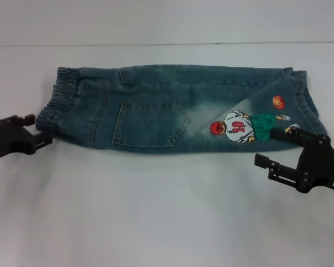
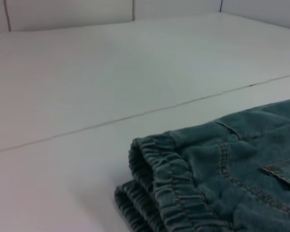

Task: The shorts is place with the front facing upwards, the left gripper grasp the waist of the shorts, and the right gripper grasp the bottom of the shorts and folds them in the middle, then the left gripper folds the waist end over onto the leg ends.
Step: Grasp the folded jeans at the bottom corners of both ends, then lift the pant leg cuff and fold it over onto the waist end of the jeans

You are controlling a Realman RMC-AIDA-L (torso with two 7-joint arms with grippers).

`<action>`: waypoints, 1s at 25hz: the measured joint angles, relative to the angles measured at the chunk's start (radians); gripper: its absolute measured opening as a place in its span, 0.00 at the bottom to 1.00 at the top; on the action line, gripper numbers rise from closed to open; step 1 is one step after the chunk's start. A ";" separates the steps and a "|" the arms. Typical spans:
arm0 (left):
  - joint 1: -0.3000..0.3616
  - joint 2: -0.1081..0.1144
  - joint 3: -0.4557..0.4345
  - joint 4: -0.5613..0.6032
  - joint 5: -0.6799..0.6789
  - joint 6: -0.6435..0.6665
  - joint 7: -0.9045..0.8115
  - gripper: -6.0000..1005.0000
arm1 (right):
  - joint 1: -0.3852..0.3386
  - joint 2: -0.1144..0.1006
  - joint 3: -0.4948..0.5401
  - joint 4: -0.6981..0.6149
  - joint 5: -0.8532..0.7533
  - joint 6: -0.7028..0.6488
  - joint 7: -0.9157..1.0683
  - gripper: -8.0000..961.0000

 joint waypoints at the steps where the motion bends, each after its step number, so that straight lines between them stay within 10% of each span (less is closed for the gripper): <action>1: -0.004 -0.002 0.000 0.000 0.000 -0.008 0.003 0.63 | -0.001 0.000 0.001 0.000 0.001 -0.001 0.000 0.76; 25: -0.035 0.005 0.077 -0.033 0.027 -0.095 0.013 0.48 | -0.002 -0.001 0.018 0.001 0.006 0.000 0.015 0.75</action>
